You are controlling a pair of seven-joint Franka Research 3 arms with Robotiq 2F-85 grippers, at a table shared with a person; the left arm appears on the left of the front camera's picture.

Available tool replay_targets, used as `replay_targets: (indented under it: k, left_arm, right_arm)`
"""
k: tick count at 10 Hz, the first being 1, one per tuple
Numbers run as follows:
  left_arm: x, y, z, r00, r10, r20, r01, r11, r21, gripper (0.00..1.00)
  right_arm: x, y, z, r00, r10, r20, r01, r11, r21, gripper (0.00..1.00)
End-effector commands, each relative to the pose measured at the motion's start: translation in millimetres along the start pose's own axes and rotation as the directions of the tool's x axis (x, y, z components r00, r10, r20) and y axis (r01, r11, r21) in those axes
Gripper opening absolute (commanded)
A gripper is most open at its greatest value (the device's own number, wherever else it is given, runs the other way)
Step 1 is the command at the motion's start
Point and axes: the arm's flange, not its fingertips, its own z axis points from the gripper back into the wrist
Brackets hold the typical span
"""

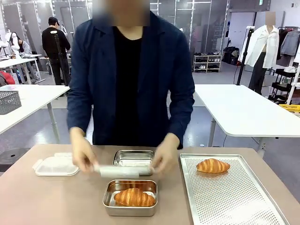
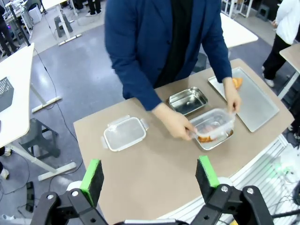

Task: Place the bread into the airtight container.
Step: Pick up a Butter Roll and place it into an empty Airtight Container.

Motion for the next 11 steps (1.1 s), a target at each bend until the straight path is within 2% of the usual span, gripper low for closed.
replay_targets:
  k: [1, 2, 3, 4, 5, 6, 7, 8, 9, 11]
  left_arm:
    - [1, -1, 0, 1.0, -0.003, -0.001, 0.003, 1.0, -0.003, 1.0]
    - [1, -1, 0, 1.0, -0.003, -0.001, 0.003, 1.0, -0.003, 1.0]
    - [1, -1, 0, 1.0, -0.003, -0.001, 0.003, 1.0, -0.003, 1.0]
    - [1, -1, 0, 1.0, -0.003, -0.001, 0.003, 1.0, -0.003, 1.0]
    - [1, -1, 0, 1.0, -0.003, -0.001, 0.003, 1.0, -0.003, 1.0]
    - [1, -1, 0, 1.0, -0.003, -0.001, 0.003, 1.0, -0.003, 1.0]
    - [1, -1, 0, 1.0, -0.003, -0.001, 0.003, 1.0, -0.003, 1.0]
    - [1, -1, 0, 1.0, -0.003, -0.001, 0.003, 1.0, -0.003, 1.0]
    - [1, -1, 0, 1.0, -0.003, -0.001, 0.003, 1.0, -0.003, 1.0]
    - [1, -1, 0, 1.0, -0.003, -0.001, 0.003, 1.0, -0.003, 1.0]
  right_arm:
    - [18, -55, -104, 0.984, 0.165, 0.066, -0.176, 0.95, 0.259, 1.0]
    - [25, -52, -136, 0.981, 0.191, 0.011, -0.187, 0.945, 0.268, 1.0]
    - [28, -48, -146, 0.968, 0.25, -0.005, -0.24, 0.936, 0.259, 1.0]
    - [20, -61, -139, 0.975, 0.219, 0.046, -0.223, 0.938, 0.267, 1.0]
    - [0, -87, -128, 0.99, 0.133, 0.036, -0.138, 0.966, 0.218, 1.0]
    - [-38, -121, -106, 0.996, 0.015, 0.084, -0.026, 0.99, 0.141, 1.0]
    - [-91, -154, -81, 0.977, -0.122, 0.174, 0.105, 0.989, 0.106, 1.0]
    - [-143, -172, -61, 0.949, -0.217, 0.231, 0.201, 0.976, 0.089, 1.0]
    - [-196, -173, -37, 0.897, -0.29, 0.333, 0.28, 0.957, 0.078, 1.0]
    - [-272, -160, -16, 0.792, -0.314, 0.524, 0.336, 0.94, 0.057, 1.0]
